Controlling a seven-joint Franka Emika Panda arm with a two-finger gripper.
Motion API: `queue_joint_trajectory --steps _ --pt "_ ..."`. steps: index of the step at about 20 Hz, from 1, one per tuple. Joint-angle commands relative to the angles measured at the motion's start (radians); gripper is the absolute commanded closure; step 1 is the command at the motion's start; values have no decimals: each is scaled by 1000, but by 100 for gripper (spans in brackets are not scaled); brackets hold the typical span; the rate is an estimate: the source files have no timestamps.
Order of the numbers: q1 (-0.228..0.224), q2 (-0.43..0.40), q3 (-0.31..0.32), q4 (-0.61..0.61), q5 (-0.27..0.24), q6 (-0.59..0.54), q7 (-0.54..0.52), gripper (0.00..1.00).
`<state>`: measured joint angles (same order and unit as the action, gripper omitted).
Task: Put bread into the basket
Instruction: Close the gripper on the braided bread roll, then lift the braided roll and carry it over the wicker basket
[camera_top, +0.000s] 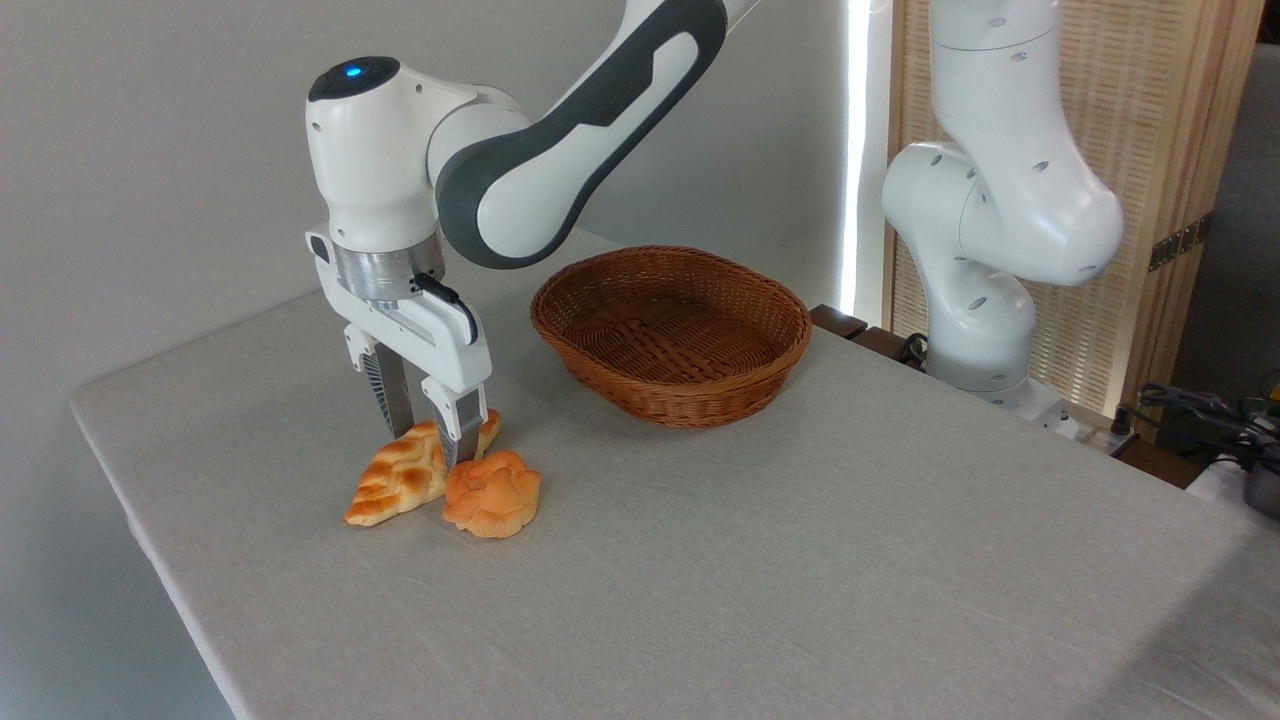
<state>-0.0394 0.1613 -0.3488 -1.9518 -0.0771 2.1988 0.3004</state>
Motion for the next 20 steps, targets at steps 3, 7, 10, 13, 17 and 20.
queue_joint_trajectory --steps 3,7,10,13,17,20 --pt "6 -5 -4 -19 -7 29 -7 70" --pt "7 -8 -4 -16 -7 21 -6 72" --pt "9 -22 1 -7 -9 18 -13 71" --pt "9 -86 -2 25 -24 -80 -18 71" --pt "4 -192 -12 34 -38 -236 -9 70" --pt "-2 -299 -12 25 -69 -408 9 68"
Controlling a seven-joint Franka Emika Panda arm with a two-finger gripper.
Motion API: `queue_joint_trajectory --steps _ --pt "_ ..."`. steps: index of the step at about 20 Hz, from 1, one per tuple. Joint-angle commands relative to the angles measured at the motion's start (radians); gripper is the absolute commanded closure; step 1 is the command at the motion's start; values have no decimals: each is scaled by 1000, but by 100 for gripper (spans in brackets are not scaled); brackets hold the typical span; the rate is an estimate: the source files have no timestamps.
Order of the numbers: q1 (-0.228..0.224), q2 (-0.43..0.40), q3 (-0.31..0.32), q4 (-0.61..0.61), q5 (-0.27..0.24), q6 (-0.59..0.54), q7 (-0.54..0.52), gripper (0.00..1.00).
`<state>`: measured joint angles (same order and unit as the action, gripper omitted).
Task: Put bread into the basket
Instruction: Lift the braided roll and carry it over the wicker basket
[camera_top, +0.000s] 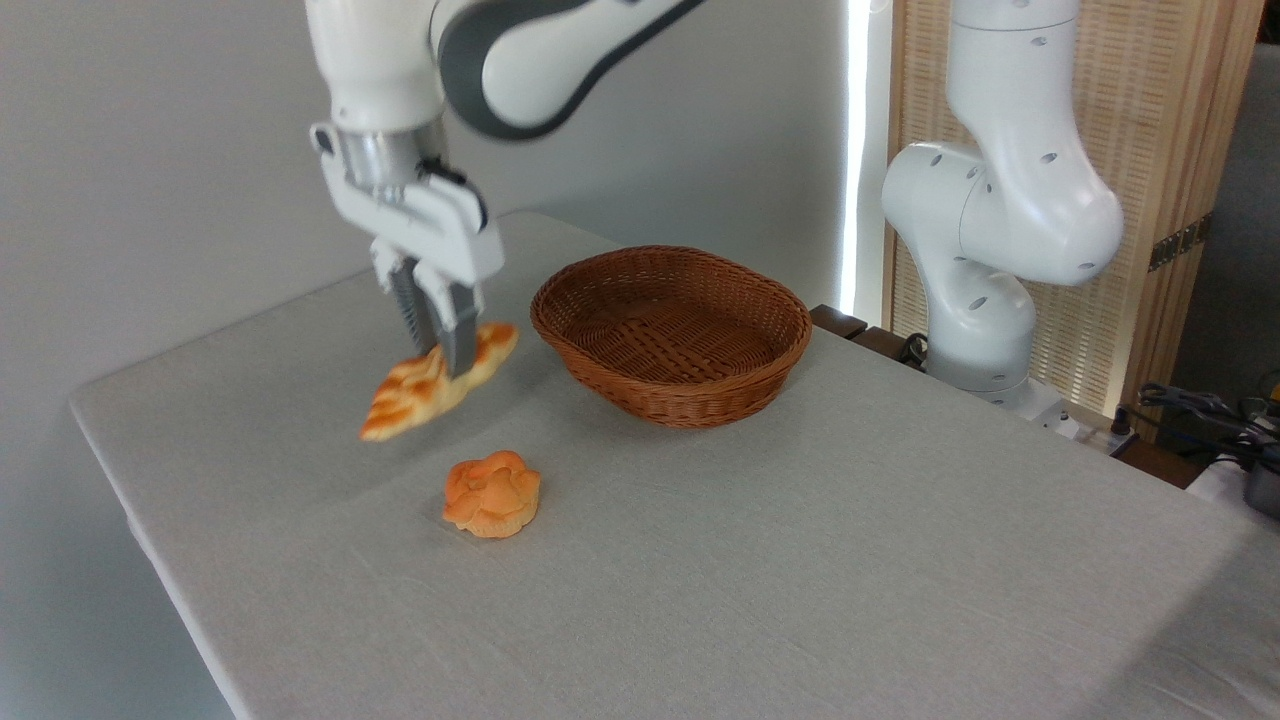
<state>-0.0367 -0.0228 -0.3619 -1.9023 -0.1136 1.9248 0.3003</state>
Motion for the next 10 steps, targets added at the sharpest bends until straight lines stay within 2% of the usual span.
queue_joint_trajectory --steps 1,3,4,8,10 --pt "-14 -150 3 -30 -41 -194 23 67" --pt "-25 -236 4 -84 -70 -277 46 66" --pt "-44 -277 9 -127 -72 -300 62 62" --pt "-135 -436 11 -311 -95 -303 71 61" --pt "-170 -457 11 -363 -98 -302 76 61"
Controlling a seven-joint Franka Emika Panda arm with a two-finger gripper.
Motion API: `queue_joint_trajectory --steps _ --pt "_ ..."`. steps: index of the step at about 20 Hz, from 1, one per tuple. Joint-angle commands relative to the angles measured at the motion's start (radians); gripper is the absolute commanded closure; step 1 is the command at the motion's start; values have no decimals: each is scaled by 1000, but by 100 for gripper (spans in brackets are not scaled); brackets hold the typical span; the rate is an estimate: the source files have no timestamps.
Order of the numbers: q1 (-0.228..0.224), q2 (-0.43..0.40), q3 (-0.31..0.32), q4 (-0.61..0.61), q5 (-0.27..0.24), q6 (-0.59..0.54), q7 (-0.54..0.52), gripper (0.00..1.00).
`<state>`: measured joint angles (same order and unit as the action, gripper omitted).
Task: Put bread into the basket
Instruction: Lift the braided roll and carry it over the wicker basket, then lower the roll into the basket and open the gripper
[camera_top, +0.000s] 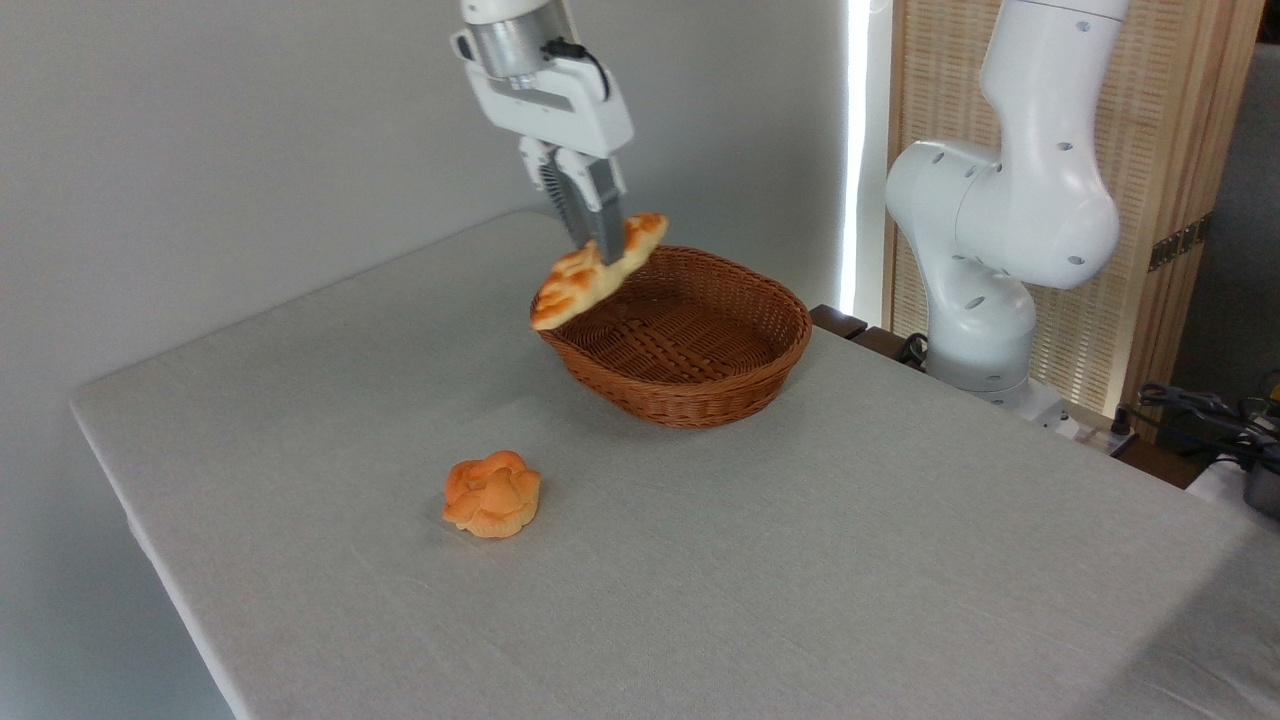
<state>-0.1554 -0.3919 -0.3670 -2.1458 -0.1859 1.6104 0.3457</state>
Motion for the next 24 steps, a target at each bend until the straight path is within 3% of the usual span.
queue_joint_trajectory --steps 1,2,3,4,5,8,13,21,22,24 --pt "-64 -87 14 -132 -29 19 29 60" --pt "-84 -84 11 -149 -32 22 30 55" --pt "-104 -81 8 -163 -32 31 29 45" --pt "-119 -79 7 -172 -32 61 27 26" --pt "-125 -77 5 -186 -32 95 27 14" --pt "-125 -67 -4 -210 -32 166 23 2" --pt "-125 -56 -50 -220 -33 191 13 0" --pt "-124 -58 -41 -194 -18 99 19 0" --pt "-113 -56 -33 -165 -18 98 24 0" --pt "-111 -53 46 -111 9 109 32 0"
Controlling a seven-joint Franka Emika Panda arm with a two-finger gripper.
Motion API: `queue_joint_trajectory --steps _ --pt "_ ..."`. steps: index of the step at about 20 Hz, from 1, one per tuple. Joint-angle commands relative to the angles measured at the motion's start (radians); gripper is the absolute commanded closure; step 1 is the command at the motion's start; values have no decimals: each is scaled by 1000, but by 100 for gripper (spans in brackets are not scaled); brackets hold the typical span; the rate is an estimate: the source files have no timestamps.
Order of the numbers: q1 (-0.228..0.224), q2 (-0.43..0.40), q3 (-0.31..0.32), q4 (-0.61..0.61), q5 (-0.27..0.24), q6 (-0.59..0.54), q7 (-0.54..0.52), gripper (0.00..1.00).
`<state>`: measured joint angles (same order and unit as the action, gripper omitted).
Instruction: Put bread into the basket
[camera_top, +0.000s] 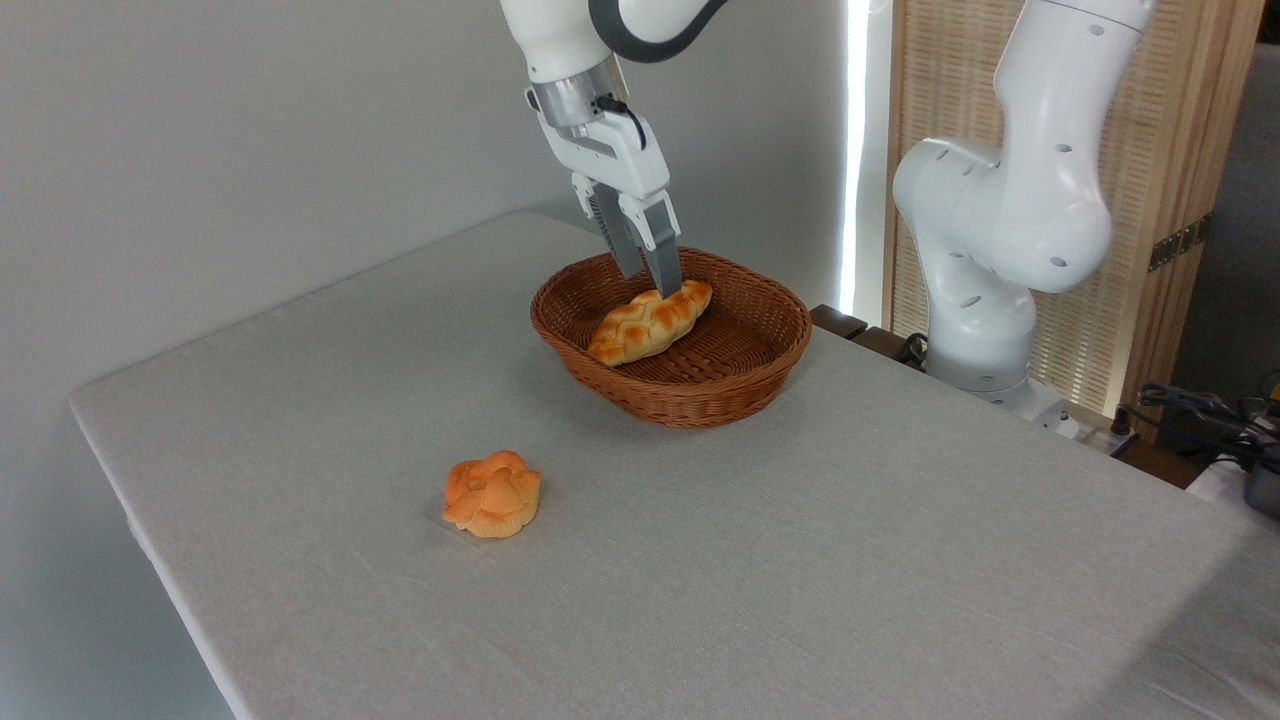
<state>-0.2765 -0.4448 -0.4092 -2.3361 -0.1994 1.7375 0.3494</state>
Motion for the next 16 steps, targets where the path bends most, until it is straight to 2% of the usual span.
queue_joint_trajectory --steps 1,3,5,9,10,12,14,15,16 --pt "10 12 123 118 53 -18 40 0" --pt "11 49 171 185 81 -19 75 0" --pt "11 133 252 306 87 -21 115 0" --pt "28 299 343 518 123 -15 175 0" --pt "51 314 346 535 121 -15 181 0" --pt "130 360 337 592 114 -15 191 0" --pt "172 415 333 662 114 -24 207 0" --pt "193 432 322 697 110 -35 226 0" --pt "233 446 299 721 107 -44 233 0"
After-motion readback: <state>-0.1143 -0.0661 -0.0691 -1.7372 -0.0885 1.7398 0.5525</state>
